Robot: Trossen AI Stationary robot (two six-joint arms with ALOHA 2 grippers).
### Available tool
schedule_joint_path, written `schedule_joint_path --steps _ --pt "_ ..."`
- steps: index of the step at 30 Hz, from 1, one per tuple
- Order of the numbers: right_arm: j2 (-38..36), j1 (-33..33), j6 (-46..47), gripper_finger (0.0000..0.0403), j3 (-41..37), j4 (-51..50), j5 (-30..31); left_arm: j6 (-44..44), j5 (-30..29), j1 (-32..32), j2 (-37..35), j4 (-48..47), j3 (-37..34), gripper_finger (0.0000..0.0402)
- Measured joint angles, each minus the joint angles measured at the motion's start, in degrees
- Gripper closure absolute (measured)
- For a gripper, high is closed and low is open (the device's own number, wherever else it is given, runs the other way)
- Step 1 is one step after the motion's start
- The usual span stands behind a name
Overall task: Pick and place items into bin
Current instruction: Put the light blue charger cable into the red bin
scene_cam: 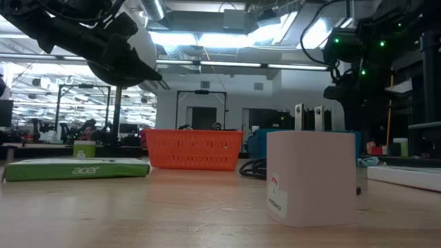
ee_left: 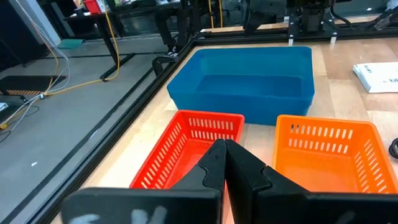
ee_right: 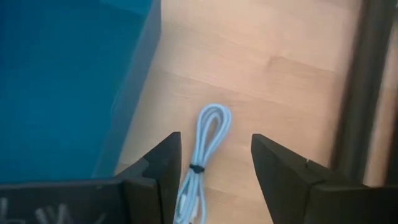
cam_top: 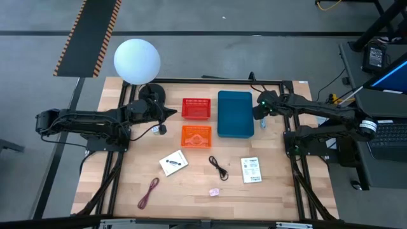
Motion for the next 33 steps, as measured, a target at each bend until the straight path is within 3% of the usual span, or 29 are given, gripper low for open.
schedule_joint_path --steps 4,18,33 --pt "-0.2 0.0 -0.1 0.0228 -4.4 4.1 -4.0 -1.4 0.0 0.0 0.0 -1.5 0.0 0.0398" --pt "-0.1 -0.7 0.3 0.0228 -5.6 5.9 -3.5 -1.3 0.0 0.0 0.0 -2.5 0.0 0.0398" --pt "-0.1 -0.7 3.2 0.0228 -14.6 13.8 -3.4 -1.3 0.0 0.0 0.0 -2.5 0.0 0.0398"
